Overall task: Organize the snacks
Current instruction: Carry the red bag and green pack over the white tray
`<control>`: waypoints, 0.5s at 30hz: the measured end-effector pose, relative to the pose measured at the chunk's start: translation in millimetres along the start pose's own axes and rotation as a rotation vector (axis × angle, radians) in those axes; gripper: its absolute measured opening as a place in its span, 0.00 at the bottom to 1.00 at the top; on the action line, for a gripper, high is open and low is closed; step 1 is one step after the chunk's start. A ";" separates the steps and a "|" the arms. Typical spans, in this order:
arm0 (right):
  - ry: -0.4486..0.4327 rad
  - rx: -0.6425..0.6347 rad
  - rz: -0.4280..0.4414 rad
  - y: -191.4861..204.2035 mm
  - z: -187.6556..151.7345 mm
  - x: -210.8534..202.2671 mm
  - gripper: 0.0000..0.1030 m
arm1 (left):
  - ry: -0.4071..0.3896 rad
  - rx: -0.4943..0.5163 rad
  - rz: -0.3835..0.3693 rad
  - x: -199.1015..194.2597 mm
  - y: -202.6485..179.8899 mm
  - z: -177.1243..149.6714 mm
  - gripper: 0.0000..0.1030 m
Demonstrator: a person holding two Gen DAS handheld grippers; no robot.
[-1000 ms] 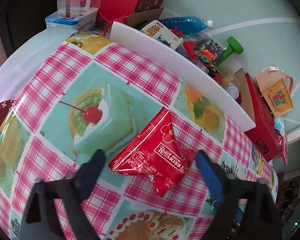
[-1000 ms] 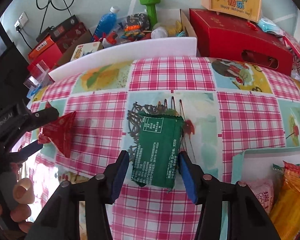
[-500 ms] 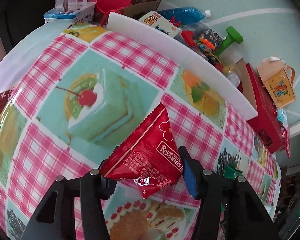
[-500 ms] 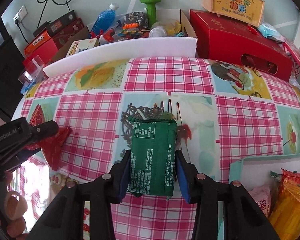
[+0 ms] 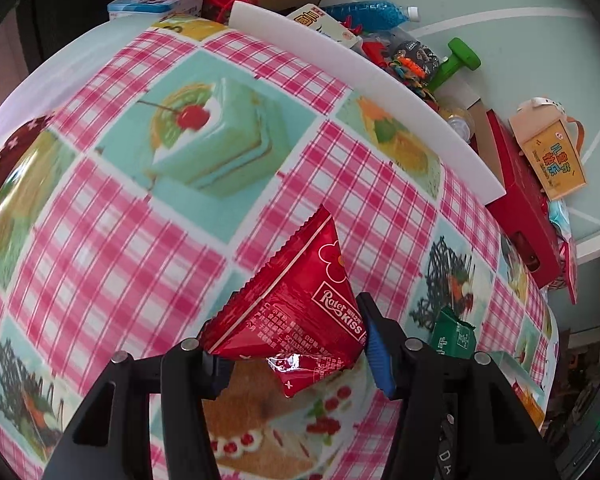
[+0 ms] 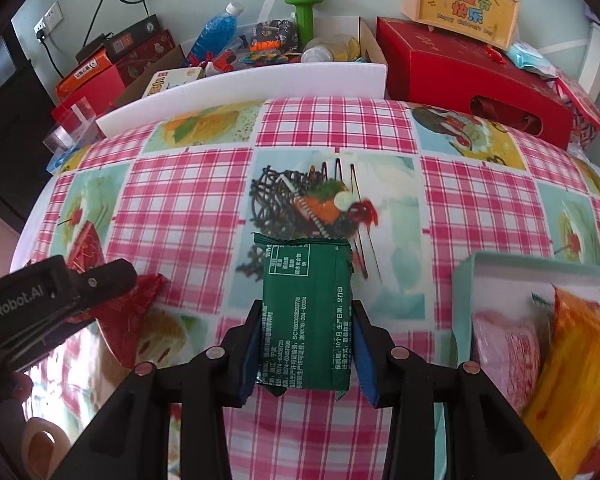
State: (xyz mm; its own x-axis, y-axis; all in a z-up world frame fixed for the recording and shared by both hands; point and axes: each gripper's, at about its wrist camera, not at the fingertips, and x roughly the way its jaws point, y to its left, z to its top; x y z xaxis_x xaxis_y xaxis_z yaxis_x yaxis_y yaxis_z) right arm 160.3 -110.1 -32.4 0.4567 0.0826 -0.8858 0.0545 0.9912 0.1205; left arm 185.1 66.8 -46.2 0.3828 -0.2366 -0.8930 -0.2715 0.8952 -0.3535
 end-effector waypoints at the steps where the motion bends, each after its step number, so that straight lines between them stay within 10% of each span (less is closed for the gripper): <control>1: -0.005 -0.002 0.000 0.3 -2.5 -3.4 0.41 | -0.001 -0.001 0.005 -3.1 0.6 -2.8 0.55; 15: -0.033 0.038 0.019 -5.1 -49.2 -49.7 0.41 | -0.054 0.003 -0.017 -50.1 -2.9 -46.5 0.55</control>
State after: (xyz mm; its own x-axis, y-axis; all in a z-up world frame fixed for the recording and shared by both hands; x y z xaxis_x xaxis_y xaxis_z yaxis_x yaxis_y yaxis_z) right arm 93.7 -114.2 -11.0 0.4874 0.0973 -0.8678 0.0791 0.9848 0.1549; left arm 125.7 58.5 -13.4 0.4345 -0.2309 -0.8706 -0.2620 0.8923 -0.3675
